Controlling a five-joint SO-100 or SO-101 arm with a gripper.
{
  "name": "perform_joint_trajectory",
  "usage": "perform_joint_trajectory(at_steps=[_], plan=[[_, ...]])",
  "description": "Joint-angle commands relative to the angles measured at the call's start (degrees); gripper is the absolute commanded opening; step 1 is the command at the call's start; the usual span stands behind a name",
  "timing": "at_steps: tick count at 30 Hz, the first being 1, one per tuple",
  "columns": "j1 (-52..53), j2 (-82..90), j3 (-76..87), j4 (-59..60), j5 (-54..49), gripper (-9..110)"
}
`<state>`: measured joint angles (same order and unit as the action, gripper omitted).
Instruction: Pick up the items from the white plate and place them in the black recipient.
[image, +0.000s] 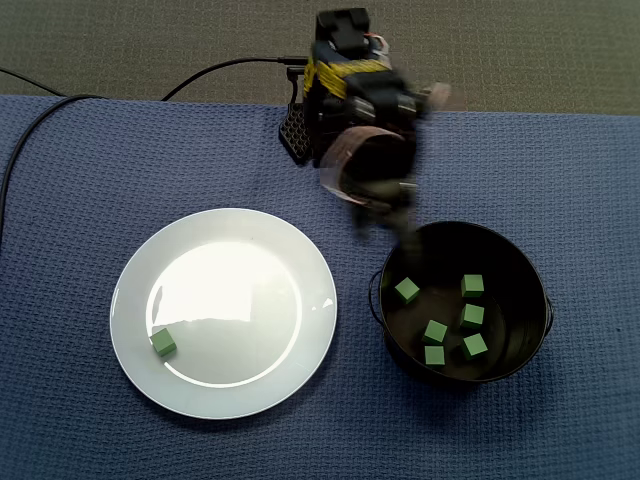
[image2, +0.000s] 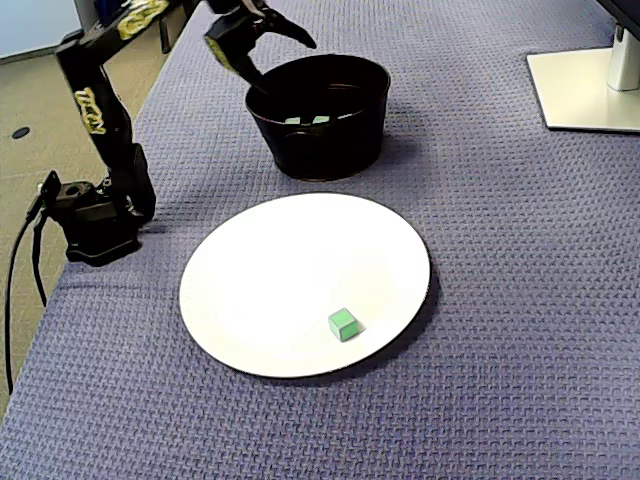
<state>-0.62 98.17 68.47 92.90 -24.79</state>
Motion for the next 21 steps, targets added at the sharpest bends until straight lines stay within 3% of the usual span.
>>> perform_joint_trajectory(at_steps=[1,9,21], plan=[[25.8,4.6,1.4,-5.6,-11.6,41],[43.1,-7.3,8.3,-25.0,-31.7,37],[46.4,-29.9,0.4,-44.8,-41.1,34]])
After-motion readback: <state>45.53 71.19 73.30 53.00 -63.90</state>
